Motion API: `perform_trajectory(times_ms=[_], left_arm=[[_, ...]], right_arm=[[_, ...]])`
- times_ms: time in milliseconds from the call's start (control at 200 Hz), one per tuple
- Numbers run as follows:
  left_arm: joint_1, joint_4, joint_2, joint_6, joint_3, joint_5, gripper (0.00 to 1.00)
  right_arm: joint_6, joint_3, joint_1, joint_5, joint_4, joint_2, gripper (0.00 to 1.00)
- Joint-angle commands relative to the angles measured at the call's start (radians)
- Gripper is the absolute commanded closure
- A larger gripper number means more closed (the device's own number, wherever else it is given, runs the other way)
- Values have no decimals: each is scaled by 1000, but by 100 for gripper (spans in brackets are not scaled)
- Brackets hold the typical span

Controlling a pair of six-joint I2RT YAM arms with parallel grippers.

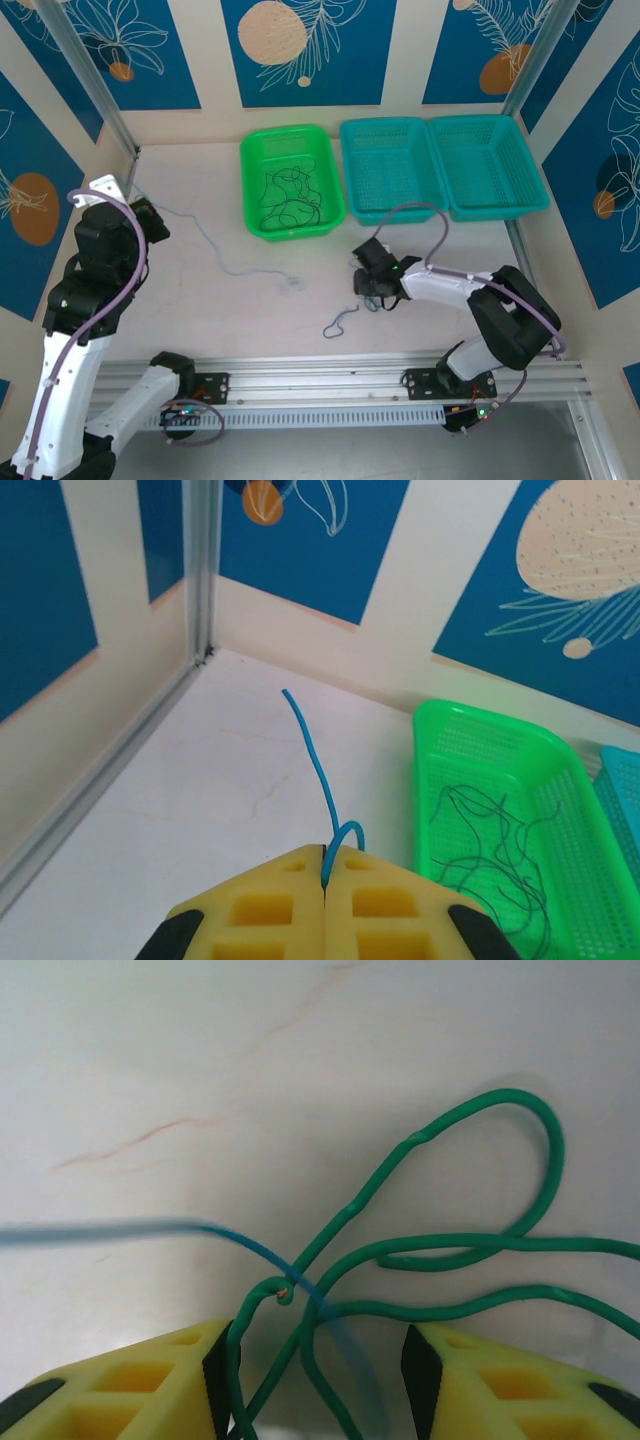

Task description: Untangle the cables

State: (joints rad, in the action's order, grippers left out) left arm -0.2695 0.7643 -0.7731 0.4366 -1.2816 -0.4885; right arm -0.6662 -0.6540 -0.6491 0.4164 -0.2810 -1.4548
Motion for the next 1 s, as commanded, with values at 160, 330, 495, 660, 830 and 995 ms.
perform_trajectory(times_ms=[160,330,495,660,830,995], left_arm=[[15,13,23,-18,-9,5,100],[16,-87,18,-5,84,203,100],[16,-126,5,29,155,319,100],[16,-205,1,113,260,506,100],[9,-255,-93,186,271,753,100],[-20,-312,-89,233,272,796,100]], right_arm=[[-90,46,45,-48,-103,154,50],[7,-6,30,-209,-117,320,35],[43,-31,26,-299,-62,524,1],[104,-122,6,-395,-47,581,1],[126,-109,-138,-438,177,533,1],[180,-77,-267,-312,449,376,1]])
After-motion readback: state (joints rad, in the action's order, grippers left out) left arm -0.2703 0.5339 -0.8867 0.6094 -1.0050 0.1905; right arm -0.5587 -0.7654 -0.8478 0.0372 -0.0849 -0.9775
